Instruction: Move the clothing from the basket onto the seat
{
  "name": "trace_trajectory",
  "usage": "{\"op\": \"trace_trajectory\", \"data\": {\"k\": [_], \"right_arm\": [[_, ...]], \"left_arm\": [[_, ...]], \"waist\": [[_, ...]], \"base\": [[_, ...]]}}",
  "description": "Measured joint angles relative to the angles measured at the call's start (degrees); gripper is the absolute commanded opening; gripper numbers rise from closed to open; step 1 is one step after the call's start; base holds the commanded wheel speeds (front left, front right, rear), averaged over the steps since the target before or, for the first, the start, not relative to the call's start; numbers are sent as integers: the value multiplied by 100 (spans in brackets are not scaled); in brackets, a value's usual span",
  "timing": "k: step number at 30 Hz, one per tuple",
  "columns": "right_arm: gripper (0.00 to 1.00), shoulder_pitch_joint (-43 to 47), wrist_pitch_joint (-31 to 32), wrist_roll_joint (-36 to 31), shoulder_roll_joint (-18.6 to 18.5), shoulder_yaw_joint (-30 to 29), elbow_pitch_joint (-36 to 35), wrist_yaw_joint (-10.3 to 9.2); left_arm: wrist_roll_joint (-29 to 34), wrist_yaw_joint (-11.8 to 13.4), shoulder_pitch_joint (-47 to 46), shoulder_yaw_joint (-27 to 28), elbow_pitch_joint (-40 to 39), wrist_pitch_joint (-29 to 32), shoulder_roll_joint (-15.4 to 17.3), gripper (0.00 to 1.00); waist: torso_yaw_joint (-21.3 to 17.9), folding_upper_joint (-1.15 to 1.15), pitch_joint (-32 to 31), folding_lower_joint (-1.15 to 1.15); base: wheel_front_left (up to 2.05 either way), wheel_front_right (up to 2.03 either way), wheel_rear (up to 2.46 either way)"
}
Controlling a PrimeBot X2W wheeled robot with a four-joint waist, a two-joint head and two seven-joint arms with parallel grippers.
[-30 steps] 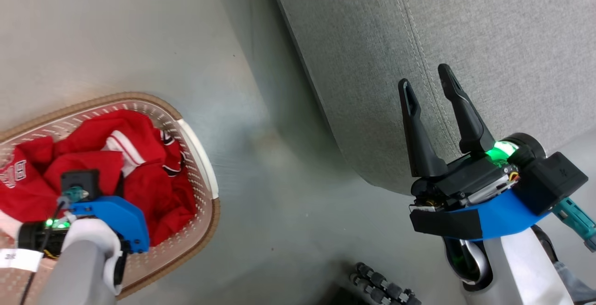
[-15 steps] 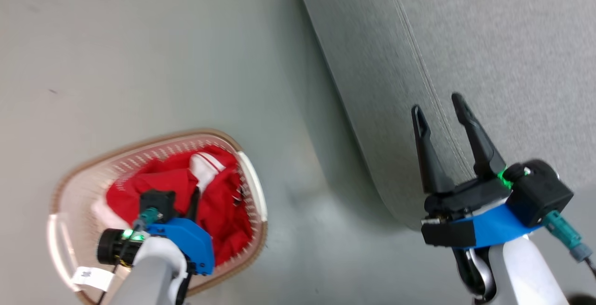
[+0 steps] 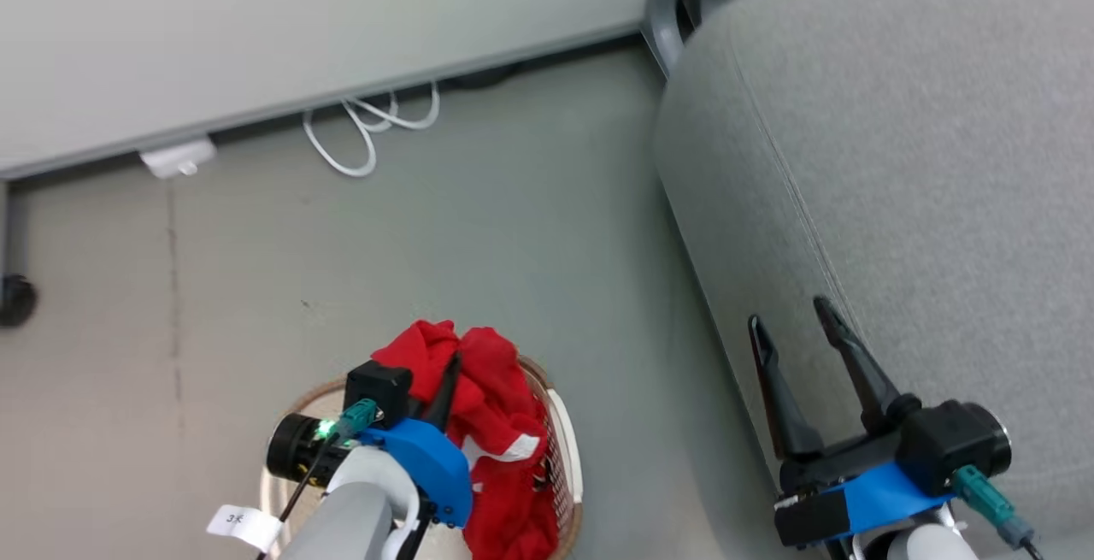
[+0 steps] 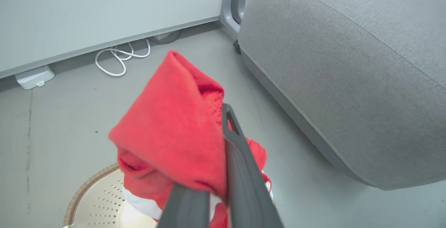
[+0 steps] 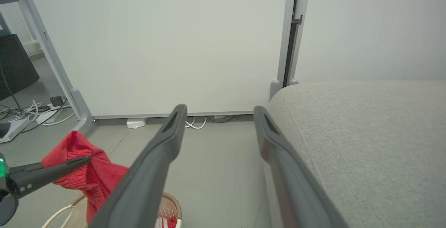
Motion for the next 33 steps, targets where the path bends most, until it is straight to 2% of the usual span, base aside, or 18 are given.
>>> {"op": "trace_trajectory", "data": {"k": [8, 14, 24, 33], "right_arm": [[100, 333, -1, -67, 0, 64, 126, 0], [100, 481, -1, -82, -1, 114, 232, 0], [100, 634, -1, -100, 0, 238, 371, 0], [100, 767, 13, -98, 0, 278, 421, 0]], "left_arm": [[-437, -16, -74, -797, -643, -15, -25, 0], [-1040, -16, -425, -1414, -1146, 245, -29, 0], [-1585, -18, -940, -2172, -1648, 500, -31, 0], [-1985, 48, -1417, -2686, -1951, 635, -32, 0]], "waist": [[517, 0, -730, 0], [865, 0, -1070, 0], [1126, 0, -1511, 1], [1273, 0, -1667, 2]], "base": [[0, 0, 0], [0, 0, 0], [0, 0, 0], [0, 0, 0]]}}
